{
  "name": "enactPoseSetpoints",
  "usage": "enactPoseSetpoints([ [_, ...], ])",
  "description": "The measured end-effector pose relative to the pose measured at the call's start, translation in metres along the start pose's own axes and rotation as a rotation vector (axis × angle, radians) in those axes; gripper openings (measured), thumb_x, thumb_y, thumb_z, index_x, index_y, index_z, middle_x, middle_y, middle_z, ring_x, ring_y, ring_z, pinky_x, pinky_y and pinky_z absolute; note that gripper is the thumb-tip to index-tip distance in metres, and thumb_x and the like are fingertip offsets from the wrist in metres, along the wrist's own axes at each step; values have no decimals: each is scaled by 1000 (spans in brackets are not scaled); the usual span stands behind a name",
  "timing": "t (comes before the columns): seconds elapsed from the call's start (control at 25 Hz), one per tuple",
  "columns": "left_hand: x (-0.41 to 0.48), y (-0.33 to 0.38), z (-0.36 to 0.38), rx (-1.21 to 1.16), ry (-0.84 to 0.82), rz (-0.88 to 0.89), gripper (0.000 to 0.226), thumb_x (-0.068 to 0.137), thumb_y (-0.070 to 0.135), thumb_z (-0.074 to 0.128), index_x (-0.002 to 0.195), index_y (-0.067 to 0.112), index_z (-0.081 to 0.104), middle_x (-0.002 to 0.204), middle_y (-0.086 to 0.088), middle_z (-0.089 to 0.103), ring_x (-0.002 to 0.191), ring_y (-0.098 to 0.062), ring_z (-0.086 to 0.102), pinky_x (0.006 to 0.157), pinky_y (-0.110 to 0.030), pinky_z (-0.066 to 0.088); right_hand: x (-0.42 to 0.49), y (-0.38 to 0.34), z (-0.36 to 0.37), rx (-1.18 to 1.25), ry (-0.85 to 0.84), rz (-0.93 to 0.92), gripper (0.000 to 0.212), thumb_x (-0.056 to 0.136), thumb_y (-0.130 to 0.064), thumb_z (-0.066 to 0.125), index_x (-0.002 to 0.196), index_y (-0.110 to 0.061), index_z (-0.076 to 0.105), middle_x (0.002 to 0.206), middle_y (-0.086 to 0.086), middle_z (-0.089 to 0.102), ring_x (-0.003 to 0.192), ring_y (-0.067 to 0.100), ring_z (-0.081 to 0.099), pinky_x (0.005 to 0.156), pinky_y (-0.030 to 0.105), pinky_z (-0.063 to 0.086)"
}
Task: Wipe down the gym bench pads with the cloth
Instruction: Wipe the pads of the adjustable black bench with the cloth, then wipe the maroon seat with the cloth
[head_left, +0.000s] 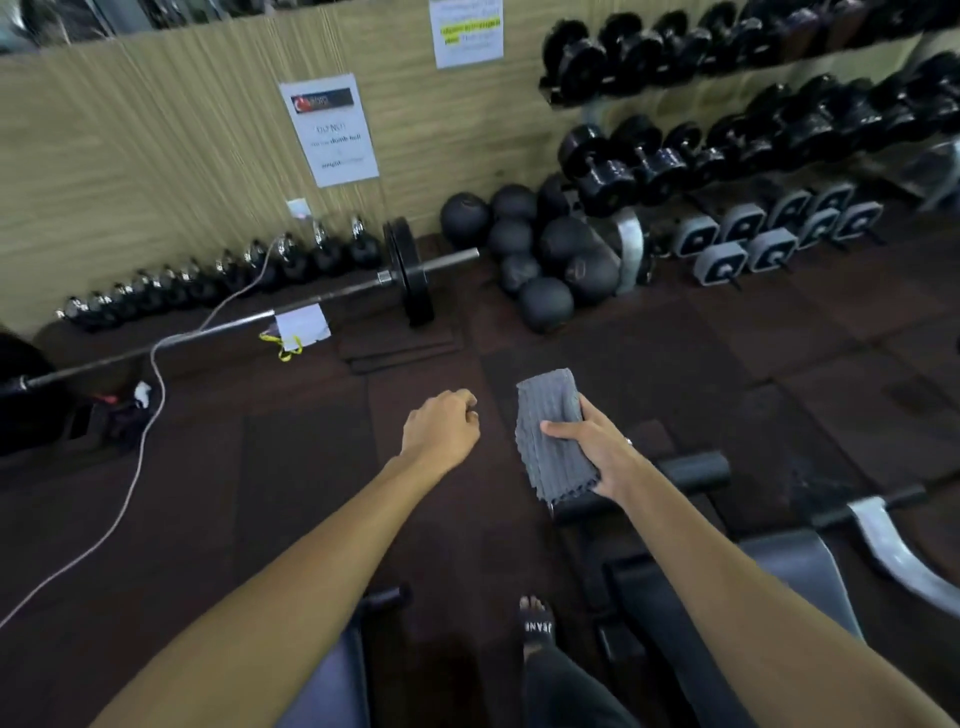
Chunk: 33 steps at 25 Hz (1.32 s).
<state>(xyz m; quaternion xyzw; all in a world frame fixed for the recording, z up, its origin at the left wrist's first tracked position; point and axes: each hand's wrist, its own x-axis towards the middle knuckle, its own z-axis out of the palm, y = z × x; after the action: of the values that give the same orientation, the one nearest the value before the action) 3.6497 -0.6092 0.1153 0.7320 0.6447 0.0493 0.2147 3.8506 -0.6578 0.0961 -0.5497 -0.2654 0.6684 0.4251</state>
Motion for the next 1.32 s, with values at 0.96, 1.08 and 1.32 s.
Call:
enactPoseSetpoints([
  [0.96, 626, 253, -52, 130, -238, 731, 31, 97, 26, 47, 124, 22, 62, 126, -1, 64, 115, -22, 59, 96, -39, 48, 394, -319, -148, 474, 623, -282, 45, 90, 4, 62, 129, -18, 56, 112, 12, 68, 92, 28, 70, 64, 37, 58],
  [1.08, 656, 343, -6, 185, -321, 872, 31, 96, 26, 48, 124, 23, 62, 125, -3, 64, 116, -26, 60, 96, -40, 48, 401, -324, -224, 534, 788, -311, 47, 89, 6, 62, 132, -13, 54, 112, 12, 69, 93, 26, 70, 67, 35, 58],
  [1.32, 680, 538, 81, 249, -487, 1103, 33, 96, 24, 47, 126, 23, 61, 127, -3, 63, 118, -26, 58, 100, -41, 46, 381, -339, -385, 700, 1046, -373, 45, 88, 5, 63, 128, -14, 54, 110, 12, 68, 93, 27, 68, 75, 39, 58],
])
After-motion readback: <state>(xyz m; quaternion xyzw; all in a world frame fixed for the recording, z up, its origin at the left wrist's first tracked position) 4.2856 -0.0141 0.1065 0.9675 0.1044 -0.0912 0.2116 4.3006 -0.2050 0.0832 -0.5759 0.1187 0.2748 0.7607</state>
